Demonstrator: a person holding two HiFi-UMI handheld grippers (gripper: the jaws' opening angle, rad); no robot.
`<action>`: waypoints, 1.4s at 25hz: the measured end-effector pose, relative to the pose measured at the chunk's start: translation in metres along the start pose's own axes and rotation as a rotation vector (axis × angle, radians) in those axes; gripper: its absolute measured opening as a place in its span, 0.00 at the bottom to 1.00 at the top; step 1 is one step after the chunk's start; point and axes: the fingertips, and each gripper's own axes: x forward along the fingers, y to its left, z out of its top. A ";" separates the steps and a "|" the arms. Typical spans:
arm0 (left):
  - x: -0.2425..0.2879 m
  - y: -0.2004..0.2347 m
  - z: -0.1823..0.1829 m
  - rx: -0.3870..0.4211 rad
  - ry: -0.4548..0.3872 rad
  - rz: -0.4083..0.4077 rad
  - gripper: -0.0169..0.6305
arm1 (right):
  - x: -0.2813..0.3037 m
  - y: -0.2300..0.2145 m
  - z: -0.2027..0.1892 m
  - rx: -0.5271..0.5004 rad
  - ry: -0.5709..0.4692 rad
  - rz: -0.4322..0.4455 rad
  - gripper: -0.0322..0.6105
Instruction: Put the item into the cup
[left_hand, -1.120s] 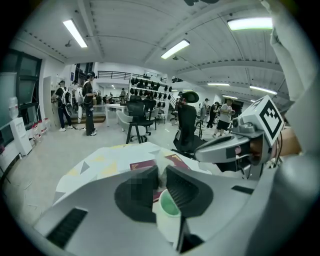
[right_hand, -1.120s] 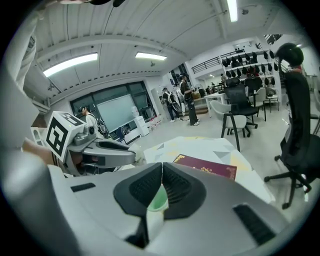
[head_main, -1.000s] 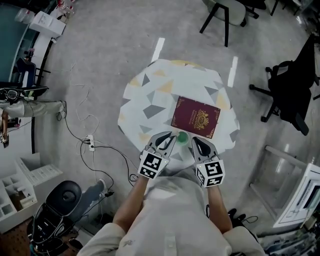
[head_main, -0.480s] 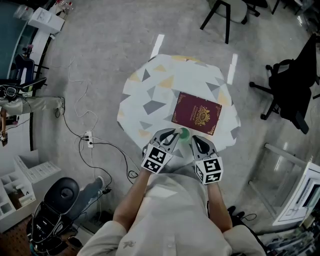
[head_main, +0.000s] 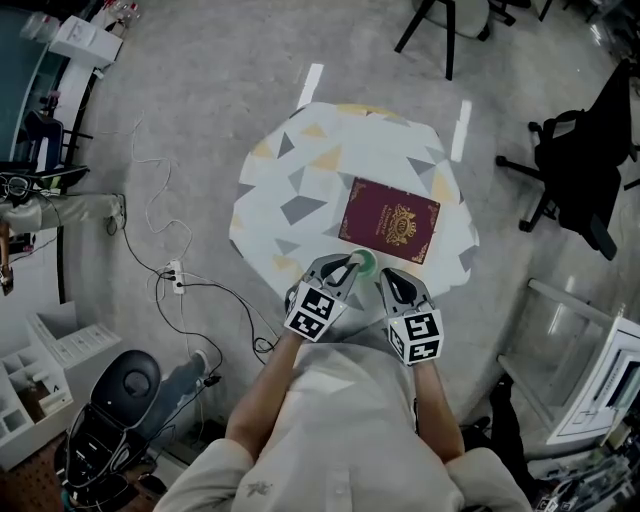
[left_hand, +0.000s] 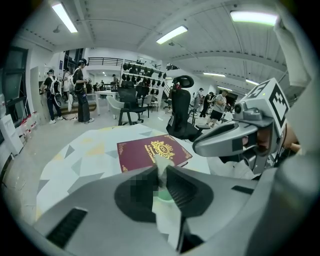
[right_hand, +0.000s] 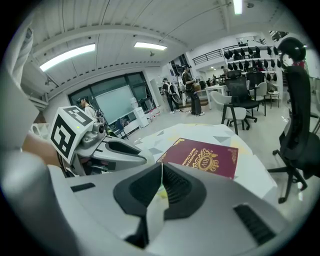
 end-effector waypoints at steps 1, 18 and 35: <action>0.001 -0.001 -0.001 -0.001 0.007 -0.003 0.12 | 0.000 0.000 -0.001 0.001 0.001 0.000 0.07; 0.021 -0.010 -0.019 0.028 0.114 -0.010 0.13 | -0.003 -0.007 -0.010 0.017 0.012 -0.010 0.07; 0.038 -0.013 -0.032 0.060 0.213 -0.001 0.13 | -0.009 -0.019 -0.013 0.038 0.001 -0.029 0.08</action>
